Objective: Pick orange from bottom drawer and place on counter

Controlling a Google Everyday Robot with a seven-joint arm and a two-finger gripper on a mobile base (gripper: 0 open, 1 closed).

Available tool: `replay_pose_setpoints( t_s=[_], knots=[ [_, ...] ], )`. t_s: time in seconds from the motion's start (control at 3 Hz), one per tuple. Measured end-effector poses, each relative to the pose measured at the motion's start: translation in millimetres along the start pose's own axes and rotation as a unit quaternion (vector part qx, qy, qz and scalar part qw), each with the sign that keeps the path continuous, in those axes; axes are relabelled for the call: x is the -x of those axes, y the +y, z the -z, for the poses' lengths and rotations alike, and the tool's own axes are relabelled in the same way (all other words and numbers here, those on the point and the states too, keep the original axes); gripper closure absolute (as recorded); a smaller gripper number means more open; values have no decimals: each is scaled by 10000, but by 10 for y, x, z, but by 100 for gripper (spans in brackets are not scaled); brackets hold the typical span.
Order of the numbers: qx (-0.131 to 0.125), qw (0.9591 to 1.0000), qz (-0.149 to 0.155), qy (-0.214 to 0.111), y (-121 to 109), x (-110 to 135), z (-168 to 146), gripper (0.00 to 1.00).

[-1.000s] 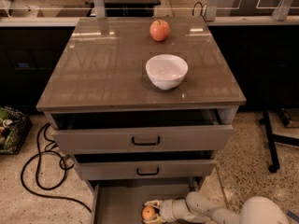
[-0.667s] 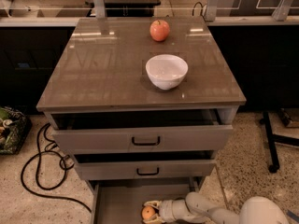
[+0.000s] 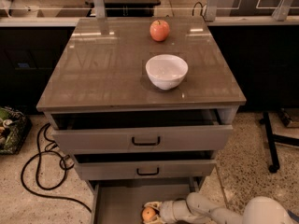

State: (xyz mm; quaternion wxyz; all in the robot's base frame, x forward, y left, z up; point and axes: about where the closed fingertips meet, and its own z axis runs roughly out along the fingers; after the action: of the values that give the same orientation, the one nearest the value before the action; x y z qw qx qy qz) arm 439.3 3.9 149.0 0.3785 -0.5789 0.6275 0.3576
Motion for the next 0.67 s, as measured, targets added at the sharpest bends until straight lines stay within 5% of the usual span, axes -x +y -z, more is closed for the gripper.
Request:
replay_pose_setpoints(
  t_s=[0.67],
  knots=[
    [-385,9985,67,-396,294,466,699,100]
  ],
)
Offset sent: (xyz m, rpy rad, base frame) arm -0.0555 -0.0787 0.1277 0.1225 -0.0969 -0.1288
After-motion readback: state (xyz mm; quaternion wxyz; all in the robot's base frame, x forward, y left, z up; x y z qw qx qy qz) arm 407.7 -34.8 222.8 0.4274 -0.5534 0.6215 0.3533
